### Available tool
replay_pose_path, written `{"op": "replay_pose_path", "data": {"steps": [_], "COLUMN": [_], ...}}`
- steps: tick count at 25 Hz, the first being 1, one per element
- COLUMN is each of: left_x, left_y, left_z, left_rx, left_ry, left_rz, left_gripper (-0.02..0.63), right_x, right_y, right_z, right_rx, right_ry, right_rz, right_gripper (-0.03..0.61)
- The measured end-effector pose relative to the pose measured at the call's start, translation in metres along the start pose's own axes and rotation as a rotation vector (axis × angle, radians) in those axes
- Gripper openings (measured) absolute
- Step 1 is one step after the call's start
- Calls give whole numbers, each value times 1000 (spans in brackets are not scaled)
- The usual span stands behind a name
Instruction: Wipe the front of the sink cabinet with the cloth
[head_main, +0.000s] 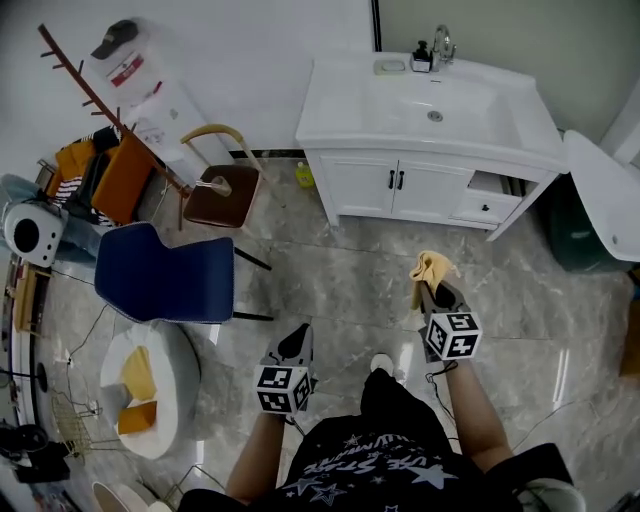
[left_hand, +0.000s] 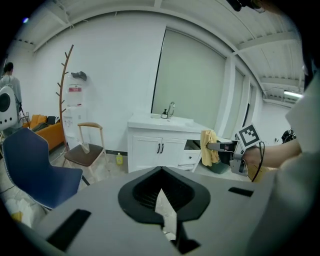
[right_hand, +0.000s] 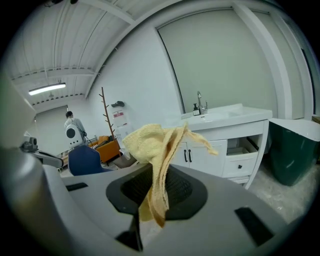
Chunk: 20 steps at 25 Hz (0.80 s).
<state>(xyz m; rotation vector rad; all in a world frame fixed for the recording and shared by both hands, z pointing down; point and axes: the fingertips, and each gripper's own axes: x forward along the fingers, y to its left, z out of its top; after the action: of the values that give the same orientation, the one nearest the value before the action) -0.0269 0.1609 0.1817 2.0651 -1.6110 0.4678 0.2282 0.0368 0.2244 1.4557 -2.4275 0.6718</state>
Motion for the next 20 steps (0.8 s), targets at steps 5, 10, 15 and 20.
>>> {"op": "replay_pose_path", "data": {"steps": [5, 10, 15, 20], "left_x": [29, 48, 84, 150], "left_y": [24, 63, 106, 162], "left_z": [26, 46, 60, 82], "left_rx": [-7, -19, -18, -9], "left_ry": [-4, -10, 1, 3], "left_rz": [52, 88, 47, -57], "left_gripper": [15, 15, 15, 15], "right_x": [54, 93, 128, 174], "right_y": [-8, 4, 9, 9], "right_z": [22, 30, 32, 38], "right_rx": [-24, -29, -3, 26], "right_ry": [19, 31, 41, 34], "right_rz": [42, 60, -1, -133], "right_gripper": [78, 78, 78, 78]}}
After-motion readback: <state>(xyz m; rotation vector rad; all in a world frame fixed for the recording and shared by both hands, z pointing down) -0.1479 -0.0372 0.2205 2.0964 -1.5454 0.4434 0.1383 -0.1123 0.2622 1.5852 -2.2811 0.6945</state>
